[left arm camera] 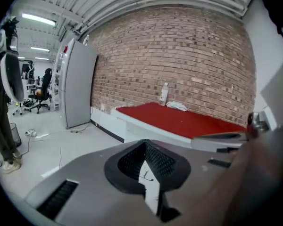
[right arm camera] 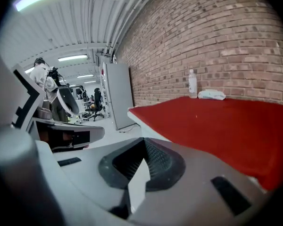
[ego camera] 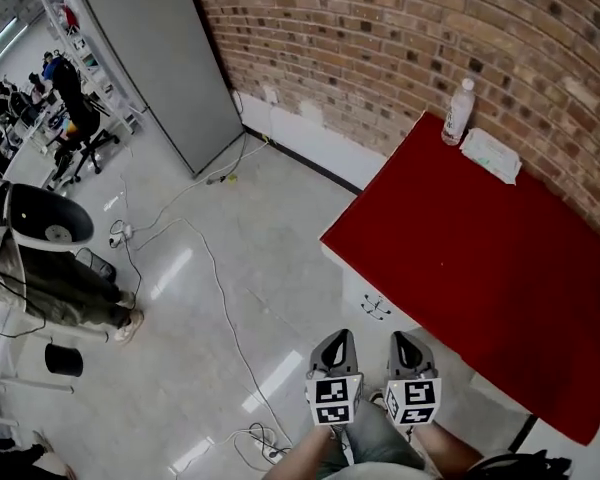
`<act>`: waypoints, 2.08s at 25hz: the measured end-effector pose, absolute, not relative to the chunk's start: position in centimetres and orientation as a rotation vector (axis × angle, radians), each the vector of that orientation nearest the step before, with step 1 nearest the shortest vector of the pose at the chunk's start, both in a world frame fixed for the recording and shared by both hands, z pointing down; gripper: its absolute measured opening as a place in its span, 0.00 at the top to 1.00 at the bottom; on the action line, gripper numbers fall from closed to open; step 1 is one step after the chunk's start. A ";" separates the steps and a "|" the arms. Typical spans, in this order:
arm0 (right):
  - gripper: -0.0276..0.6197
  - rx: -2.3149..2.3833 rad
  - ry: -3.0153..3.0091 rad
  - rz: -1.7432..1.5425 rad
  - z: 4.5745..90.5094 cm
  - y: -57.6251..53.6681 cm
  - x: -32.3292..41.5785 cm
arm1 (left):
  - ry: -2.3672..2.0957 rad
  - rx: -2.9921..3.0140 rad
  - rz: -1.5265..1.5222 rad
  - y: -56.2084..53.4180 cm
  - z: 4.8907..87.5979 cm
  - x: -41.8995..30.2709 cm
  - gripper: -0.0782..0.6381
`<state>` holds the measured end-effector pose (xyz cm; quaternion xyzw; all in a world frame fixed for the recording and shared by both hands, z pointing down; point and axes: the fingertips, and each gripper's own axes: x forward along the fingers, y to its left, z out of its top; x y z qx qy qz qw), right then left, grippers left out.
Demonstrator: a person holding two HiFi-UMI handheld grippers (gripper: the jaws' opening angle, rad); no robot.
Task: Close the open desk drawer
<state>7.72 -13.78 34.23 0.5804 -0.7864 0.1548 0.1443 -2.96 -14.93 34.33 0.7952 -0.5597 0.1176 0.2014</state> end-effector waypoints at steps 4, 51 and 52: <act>0.96 1.684 -2.296 0.404 26.2 -13.5 7.6 | -1.560 2.247 0.315 -14.1 26.6 -2.9 0.88; 0.96 1.658 -2.446 0.330 11.9 -12.2 9.3 | -1.629 2.310 0.178 -12.8 12.4 0.0 0.88; 0.96 1.659 -2.445 0.333 11.9 -12.3 9.4 | -1.630 2.310 0.179 -12.8 12.4 0.0 0.88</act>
